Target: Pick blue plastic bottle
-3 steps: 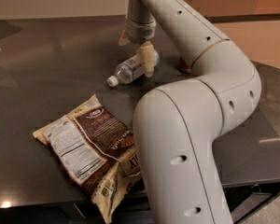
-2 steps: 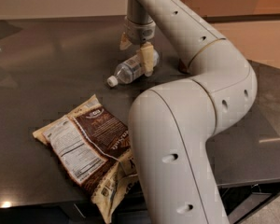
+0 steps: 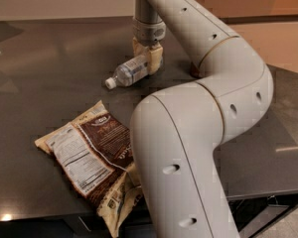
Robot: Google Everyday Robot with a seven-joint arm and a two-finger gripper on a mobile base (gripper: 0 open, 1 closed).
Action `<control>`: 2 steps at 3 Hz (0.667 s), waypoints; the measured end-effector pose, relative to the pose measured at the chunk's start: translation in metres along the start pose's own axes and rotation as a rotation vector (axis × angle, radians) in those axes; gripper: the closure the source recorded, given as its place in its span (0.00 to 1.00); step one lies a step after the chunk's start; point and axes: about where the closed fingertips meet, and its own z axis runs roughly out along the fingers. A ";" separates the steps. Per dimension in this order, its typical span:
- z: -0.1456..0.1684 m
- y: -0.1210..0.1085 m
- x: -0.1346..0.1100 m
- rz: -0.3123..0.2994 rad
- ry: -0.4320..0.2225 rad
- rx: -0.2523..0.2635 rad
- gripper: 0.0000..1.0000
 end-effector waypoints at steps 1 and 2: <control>-0.017 -0.001 -0.004 -0.036 0.008 0.016 0.85; -0.044 -0.003 -0.009 -0.060 -0.008 0.069 1.00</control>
Offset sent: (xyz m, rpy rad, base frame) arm -0.0951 -0.0472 0.1086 -0.0817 0.3205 0.1147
